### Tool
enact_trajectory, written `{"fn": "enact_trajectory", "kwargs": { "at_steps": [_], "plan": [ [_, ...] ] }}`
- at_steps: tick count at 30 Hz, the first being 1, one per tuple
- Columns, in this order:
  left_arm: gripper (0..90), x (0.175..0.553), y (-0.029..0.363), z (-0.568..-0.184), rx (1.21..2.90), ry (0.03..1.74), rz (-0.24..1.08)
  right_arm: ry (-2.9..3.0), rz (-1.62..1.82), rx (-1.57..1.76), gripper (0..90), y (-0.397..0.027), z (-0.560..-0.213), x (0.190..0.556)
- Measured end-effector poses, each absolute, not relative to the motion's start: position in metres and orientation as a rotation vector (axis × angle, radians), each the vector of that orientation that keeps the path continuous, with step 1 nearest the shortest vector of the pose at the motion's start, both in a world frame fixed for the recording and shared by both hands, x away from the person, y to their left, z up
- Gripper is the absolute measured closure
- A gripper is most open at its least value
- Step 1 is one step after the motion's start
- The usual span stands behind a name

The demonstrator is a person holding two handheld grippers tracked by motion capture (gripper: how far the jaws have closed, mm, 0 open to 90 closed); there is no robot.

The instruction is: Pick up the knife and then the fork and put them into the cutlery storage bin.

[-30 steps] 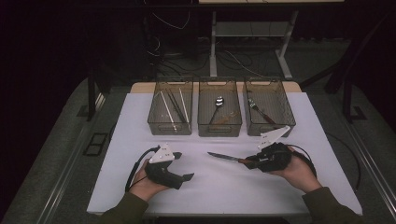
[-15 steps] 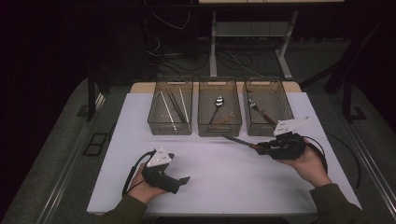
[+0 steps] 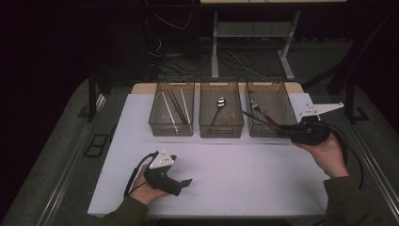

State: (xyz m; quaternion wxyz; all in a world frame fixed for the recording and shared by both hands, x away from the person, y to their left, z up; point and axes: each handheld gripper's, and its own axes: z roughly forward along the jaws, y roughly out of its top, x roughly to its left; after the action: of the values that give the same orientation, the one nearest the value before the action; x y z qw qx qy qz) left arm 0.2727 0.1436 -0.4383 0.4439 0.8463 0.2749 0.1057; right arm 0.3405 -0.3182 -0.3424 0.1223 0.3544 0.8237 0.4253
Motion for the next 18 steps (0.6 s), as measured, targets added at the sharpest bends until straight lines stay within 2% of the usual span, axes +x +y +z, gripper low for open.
{"fn": "enact_trajectory", "kwargs": {
  "at_steps": [6, 18],
  "plan": [
    [0.0, 0.273, 0.144, -0.438, 2.090, 0.684, 0.264, 2.310, 1.195, 1.125, 76.0, -0.331, -0.337, 0.358],
    [0.0, 0.273, 0.145, -0.438, 2.089, 0.678, 0.271, 2.243, 1.120, 1.311, 75.9, -0.341, -0.350, 0.398]
  ]
}}
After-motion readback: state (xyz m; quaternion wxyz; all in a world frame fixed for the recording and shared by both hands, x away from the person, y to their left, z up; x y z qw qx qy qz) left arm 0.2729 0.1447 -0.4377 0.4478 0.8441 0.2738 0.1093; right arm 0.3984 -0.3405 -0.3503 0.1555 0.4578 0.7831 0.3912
